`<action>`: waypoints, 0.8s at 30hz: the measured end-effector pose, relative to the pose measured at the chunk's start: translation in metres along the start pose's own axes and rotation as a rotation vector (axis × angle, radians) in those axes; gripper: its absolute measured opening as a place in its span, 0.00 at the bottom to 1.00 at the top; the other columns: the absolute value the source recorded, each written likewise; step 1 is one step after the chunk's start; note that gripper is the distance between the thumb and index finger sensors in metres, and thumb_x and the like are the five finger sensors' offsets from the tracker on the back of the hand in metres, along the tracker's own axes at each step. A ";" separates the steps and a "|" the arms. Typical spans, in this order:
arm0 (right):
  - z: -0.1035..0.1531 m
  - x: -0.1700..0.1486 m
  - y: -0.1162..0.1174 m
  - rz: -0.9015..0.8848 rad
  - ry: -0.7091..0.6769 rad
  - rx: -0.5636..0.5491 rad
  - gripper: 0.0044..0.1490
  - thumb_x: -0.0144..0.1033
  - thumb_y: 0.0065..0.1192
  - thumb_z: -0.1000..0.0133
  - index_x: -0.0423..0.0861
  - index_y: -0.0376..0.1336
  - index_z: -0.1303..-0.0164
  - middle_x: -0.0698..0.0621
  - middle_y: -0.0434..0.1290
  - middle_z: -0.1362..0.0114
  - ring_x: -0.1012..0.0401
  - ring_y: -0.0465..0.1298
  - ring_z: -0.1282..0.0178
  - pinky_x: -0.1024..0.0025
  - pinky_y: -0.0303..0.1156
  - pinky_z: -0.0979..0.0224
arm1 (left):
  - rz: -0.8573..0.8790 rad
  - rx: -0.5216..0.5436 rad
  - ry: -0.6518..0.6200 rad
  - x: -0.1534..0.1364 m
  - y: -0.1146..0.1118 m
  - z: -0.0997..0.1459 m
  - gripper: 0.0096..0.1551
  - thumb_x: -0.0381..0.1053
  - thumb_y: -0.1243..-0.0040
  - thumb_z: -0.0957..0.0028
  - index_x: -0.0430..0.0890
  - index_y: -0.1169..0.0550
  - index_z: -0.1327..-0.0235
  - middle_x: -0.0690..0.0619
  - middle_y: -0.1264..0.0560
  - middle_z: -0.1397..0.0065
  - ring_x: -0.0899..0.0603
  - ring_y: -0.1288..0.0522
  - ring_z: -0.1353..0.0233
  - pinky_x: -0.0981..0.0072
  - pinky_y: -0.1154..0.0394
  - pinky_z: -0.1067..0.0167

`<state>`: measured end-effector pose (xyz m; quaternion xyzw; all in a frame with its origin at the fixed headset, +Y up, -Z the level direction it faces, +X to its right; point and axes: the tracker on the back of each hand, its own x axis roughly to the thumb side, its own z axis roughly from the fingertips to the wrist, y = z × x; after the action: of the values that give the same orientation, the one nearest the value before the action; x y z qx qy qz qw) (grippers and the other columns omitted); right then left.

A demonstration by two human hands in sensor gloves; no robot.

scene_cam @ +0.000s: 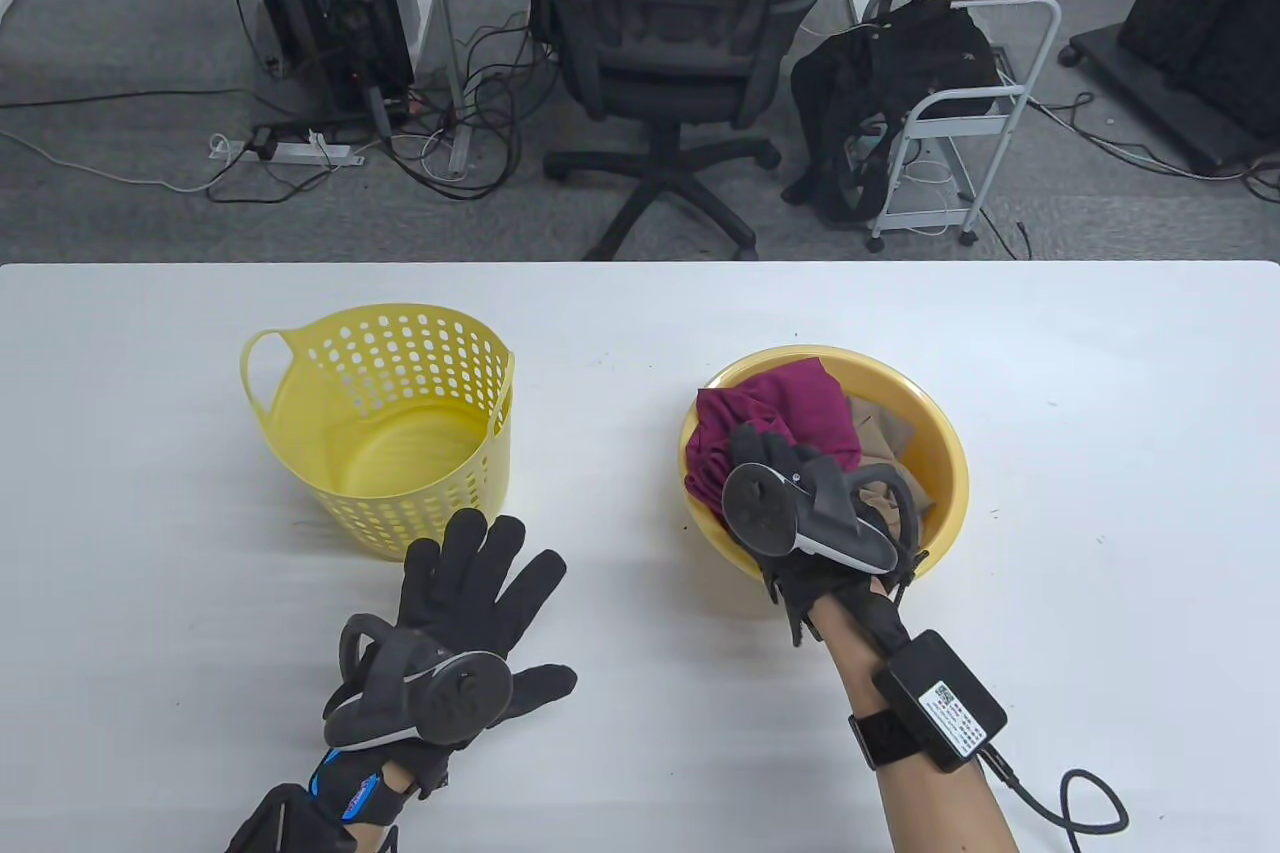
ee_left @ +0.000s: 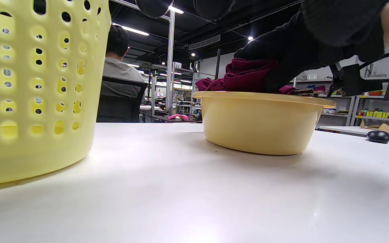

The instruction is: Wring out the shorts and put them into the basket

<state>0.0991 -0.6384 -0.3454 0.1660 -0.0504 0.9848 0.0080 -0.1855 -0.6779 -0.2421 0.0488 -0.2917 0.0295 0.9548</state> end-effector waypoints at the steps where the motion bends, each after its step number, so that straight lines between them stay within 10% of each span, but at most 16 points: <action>1: 0.000 -0.001 -0.001 -0.009 0.004 -0.013 0.53 0.47 0.76 0.49 0.38 0.52 0.22 0.37 0.65 0.25 0.41 0.74 0.30 0.49 0.75 0.32 | 0.000 -0.001 0.000 0.000 0.000 0.000 0.58 0.77 0.43 0.50 0.49 0.46 0.13 0.29 0.52 0.10 0.15 0.55 0.16 0.13 0.53 0.34; 24: 0.007 -0.041 -0.038 -0.799 0.194 -0.097 0.43 0.48 0.72 0.45 0.37 0.60 0.27 0.37 0.72 0.32 0.43 0.80 0.40 0.55 0.79 0.39 | 0.010 0.005 0.012 -0.003 0.002 0.001 0.58 0.77 0.43 0.50 0.49 0.46 0.13 0.29 0.53 0.10 0.15 0.55 0.16 0.13 0.53 0.33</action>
<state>0.1410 -0.6012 -0.3484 0.0782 -0.0272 0.9119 0.4021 -0.1887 -0.6759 -0.2431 0.0497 -0.2861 0.0351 0.9563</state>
